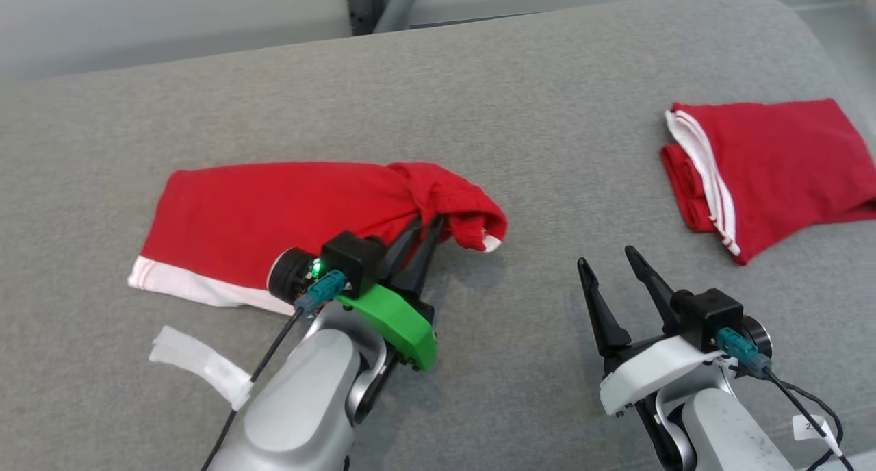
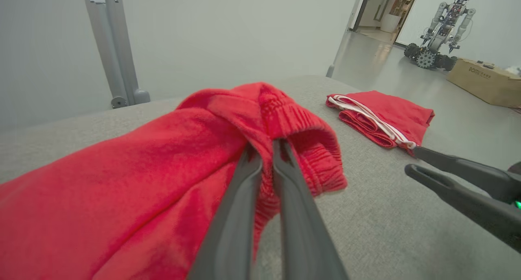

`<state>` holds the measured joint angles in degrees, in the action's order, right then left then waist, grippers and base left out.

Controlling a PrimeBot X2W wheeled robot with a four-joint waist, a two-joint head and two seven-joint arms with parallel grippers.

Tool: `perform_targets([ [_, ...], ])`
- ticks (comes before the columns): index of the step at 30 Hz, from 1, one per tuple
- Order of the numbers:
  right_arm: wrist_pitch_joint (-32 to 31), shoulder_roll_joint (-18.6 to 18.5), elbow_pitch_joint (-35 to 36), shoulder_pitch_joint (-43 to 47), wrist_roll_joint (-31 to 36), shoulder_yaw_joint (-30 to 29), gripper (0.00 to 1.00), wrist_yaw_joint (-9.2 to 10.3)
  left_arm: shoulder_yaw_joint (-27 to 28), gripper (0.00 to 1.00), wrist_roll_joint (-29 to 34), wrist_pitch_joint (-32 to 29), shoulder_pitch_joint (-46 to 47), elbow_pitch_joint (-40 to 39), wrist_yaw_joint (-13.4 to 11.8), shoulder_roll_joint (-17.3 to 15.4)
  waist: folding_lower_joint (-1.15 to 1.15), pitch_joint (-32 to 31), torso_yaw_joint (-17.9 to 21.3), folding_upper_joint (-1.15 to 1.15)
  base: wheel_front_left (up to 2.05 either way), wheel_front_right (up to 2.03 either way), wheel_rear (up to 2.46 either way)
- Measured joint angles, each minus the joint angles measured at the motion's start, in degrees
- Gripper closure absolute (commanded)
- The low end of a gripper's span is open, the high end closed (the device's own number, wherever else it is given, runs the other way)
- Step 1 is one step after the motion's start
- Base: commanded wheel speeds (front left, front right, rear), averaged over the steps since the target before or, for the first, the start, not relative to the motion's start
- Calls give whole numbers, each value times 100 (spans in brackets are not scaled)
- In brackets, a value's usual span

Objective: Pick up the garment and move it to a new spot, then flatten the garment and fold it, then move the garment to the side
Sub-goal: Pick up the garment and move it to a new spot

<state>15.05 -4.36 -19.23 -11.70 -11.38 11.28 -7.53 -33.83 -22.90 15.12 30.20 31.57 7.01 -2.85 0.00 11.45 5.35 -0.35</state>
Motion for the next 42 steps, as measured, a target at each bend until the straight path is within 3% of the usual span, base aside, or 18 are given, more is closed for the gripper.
perform_targets([
  [3,0,26,3,-8,-5,58,0,0,-423,97,-383,0,162,12,-220,14,0,-18,341,0,0,0,0],
  [5,0,46,2,-23,-24,96,0,0,-583,42,-447,0,352,134,-396,12,0,-21,564,0,0,0,0],
  [6,0,51,3,-31,-38,107,0,0,-599,52,-497,1,436,193,-500,15,0,-18,672,0,0,0,0],
  [7,0,60,9,-41,-57,115,0,0,-636,55,-469,0,530,319,-584,14,0,-15,774,0,0,0,0],
  [9,0,85,19,-48,-81,122,0,0,-577,53,-481,1,650,454,-723,13,0,-1,963,0,0,0,0],
  [11,0,108,34,-58,-104,118,0,0,-488,0,-442,1,803,545,-813,12,0,20,1118,0,0,0,0],
  [15,0,126,41,-62,-124,70,0,0,-330,0,-392,0,906,592,-862,14,0,86,1293,0,0,0,0],
  [21,0,145,54,-53,-138,10,0,0,211,0,-105,0,661,498,-965,1,0,76,1173,0,0,0,0],
  [32,0,149,100,247,-137,-83,0,0,1819,0,608,0,-1356,-558,-1113,-411,0,-343,543,0,0,0,0],
  [42,0,154,51,591,-138,-127,0,0,2992,0,1104,1,-3084,-1462,-1046,-253,0,-828,-27,0,0,0,0],
])
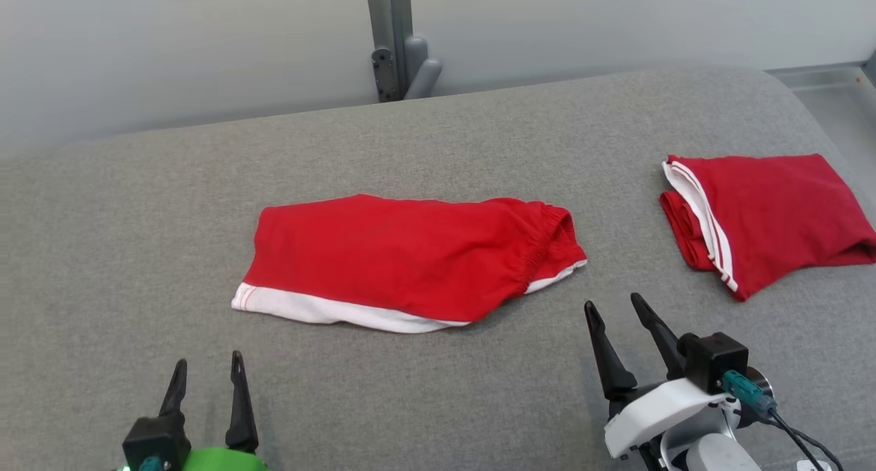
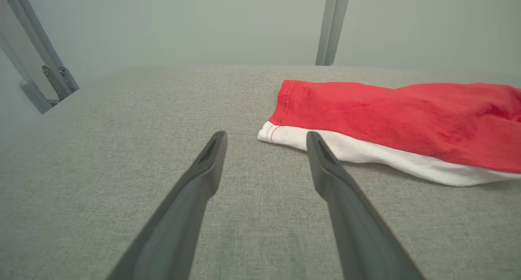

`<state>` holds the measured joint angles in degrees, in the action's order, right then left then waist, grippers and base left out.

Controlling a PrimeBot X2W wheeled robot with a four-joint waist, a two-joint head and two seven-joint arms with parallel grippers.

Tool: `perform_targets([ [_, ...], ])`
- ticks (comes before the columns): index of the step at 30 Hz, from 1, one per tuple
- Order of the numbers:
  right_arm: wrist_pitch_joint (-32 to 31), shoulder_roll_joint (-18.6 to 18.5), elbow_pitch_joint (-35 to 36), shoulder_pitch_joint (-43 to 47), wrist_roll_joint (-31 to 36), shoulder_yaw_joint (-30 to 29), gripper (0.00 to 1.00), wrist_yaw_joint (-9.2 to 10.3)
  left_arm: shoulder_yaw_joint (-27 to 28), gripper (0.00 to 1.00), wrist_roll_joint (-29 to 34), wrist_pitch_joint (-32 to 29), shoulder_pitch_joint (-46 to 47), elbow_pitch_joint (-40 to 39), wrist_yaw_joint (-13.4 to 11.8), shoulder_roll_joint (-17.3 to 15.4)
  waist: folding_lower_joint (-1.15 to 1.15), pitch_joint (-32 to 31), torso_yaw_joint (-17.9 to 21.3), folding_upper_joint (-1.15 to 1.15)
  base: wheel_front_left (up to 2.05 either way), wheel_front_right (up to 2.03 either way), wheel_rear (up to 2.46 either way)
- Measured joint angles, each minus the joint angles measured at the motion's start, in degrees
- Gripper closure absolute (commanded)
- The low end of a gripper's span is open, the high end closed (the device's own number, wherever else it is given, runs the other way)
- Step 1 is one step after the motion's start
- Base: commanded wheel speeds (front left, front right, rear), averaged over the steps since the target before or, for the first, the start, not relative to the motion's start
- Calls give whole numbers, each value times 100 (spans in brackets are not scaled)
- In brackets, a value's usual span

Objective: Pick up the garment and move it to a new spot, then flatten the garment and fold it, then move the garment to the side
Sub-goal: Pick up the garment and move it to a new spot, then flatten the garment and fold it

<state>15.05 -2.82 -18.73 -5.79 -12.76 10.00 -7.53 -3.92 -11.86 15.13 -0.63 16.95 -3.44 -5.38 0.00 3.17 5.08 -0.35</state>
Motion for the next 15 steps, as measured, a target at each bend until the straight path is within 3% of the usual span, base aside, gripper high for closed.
perform_targets([
  [6,0,0,-13,90,-24,16,0,0,361,0,179,0,-538,-293,192,188,0,-182,-250,0,0,0,0],
  [15,0,-1,-287,-98,-22,174,0,0,255,0,256,0,-245,-298,347,244,0,62,-442,0,0,0,0],
])
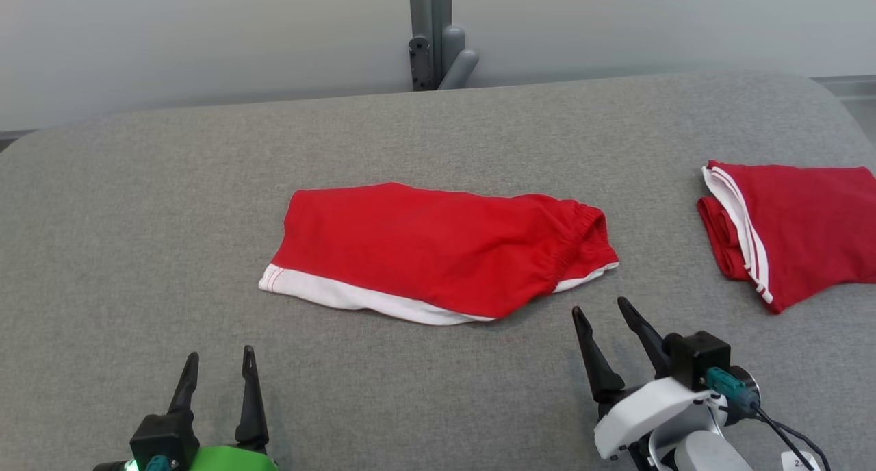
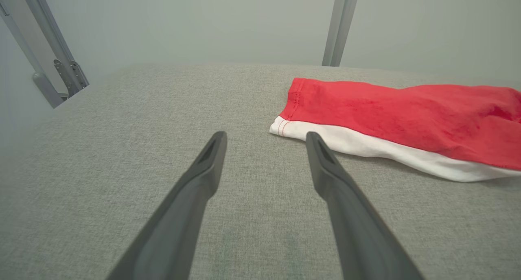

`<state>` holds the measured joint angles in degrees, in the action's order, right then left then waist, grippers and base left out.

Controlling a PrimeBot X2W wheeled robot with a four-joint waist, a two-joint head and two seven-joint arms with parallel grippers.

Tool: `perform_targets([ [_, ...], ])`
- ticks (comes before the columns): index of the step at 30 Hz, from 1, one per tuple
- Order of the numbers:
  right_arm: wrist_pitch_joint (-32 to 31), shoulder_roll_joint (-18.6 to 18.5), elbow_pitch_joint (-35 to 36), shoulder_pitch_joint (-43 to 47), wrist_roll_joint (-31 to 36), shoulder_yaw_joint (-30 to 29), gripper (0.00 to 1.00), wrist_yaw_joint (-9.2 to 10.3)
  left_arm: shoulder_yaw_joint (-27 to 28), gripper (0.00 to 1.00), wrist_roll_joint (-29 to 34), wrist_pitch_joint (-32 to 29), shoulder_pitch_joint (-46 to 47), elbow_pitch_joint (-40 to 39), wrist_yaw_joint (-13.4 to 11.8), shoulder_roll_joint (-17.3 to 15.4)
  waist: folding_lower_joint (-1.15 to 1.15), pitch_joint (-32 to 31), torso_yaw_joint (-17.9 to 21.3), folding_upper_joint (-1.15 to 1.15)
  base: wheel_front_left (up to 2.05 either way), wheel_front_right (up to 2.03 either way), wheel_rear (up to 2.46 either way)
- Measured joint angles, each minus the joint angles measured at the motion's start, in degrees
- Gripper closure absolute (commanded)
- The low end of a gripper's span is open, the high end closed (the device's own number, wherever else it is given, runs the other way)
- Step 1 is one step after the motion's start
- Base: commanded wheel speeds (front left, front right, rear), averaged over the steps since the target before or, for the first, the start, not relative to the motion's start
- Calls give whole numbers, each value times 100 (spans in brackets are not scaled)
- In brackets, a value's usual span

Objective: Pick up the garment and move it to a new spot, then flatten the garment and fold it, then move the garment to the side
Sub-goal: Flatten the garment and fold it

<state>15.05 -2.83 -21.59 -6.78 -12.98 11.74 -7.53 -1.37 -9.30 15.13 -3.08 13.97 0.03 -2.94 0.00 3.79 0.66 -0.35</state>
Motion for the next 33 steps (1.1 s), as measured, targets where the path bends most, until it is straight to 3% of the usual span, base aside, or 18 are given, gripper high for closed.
perform_targets([
  [10,0,-137,-965,-760,-96,176,0,0,-267,0,-116,0,260,103,-9,8,0,427,-485,0,0,0,0],
  [25,0,-196,-1223,-1063,-207,230,0,1,-375,0,-124,0,365,102,-1,9,0,817,-982,0,0,0,0],
  [27,0,-201,-1122,-1063,-203,244,29,1,-403,0,-126,0,367,96,2,9,0,817,-960,0,0,0,0],
  [29,0,-222,-1001,-1055,-194,244,70,1,-425,0,-131,0,368,96,3,9,0,816,-928,0,0,0,0],
  [30,0,-234,-948,-1055,-189,242,81,1,-441,0,-134,0,372,97,3,9,0,815,-911,0,0,0,0],
  [31,0,-237,-886,-1051,-172,236,100,1,-454,0,-134,0,374,97,5,9,0,812,-893,0,0,0,0],
  [33,0,-252,-739,-1040,-111,245,100,1,-497,0,-134,0,380,97,24,9,0,798,-862,0,0,0,0],
])
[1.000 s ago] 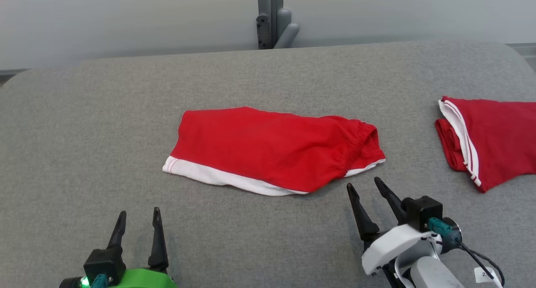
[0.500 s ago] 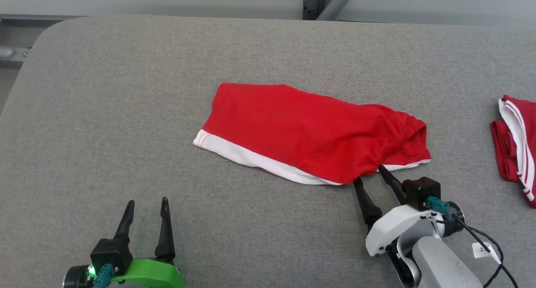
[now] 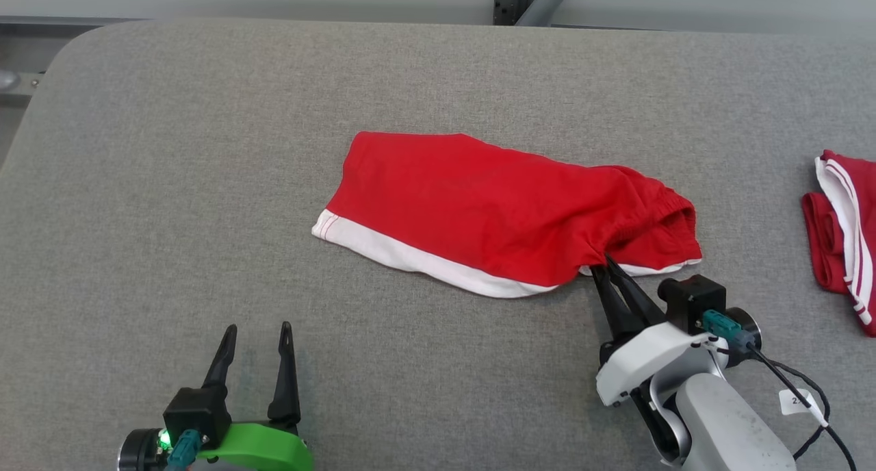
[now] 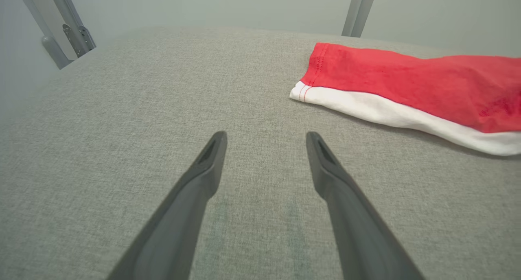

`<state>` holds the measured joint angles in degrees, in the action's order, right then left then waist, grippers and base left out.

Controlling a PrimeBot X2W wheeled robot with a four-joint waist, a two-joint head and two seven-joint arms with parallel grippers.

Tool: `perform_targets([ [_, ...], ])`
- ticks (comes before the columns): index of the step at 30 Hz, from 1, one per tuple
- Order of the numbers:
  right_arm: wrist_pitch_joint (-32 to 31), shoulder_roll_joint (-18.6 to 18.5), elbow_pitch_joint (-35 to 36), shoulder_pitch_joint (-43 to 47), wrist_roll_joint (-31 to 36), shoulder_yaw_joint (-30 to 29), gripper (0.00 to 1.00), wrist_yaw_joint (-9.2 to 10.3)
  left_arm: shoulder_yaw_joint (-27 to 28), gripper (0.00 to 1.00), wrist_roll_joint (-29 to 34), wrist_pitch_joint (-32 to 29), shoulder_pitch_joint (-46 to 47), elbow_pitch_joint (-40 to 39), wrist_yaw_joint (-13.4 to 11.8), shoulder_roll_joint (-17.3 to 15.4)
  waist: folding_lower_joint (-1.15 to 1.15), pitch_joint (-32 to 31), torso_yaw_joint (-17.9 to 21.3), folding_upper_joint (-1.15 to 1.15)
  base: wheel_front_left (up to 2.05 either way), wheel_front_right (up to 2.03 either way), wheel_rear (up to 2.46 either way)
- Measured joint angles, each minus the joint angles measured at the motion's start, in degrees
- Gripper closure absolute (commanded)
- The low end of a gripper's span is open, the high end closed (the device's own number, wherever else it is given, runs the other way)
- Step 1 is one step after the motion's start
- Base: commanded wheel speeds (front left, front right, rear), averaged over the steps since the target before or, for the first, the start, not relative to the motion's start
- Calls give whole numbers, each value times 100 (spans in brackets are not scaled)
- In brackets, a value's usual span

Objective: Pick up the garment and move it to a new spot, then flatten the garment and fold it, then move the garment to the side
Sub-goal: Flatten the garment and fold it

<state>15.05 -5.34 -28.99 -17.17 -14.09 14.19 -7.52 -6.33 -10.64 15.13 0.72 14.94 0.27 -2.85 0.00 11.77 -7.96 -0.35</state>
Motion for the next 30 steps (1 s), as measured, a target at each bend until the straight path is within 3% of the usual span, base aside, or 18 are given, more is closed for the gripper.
perform_targets([
  [11,0,-208,857,442,60,122,100,0,-94,0,-88,0,-151,143,-10,1,0,-334,196,0,0,0,0],
  [21,-144,-762,1260,976,-196,502,100,0,-181,0,-126,0,-252,172,-1,2,0,-546,493,0,0,0,0],
  [30,-675,-1003,1184,295,-379,522,100,0,-431,0,-166,-1,-43,219,25,0,0,-310,412,0,0,0,0],
])
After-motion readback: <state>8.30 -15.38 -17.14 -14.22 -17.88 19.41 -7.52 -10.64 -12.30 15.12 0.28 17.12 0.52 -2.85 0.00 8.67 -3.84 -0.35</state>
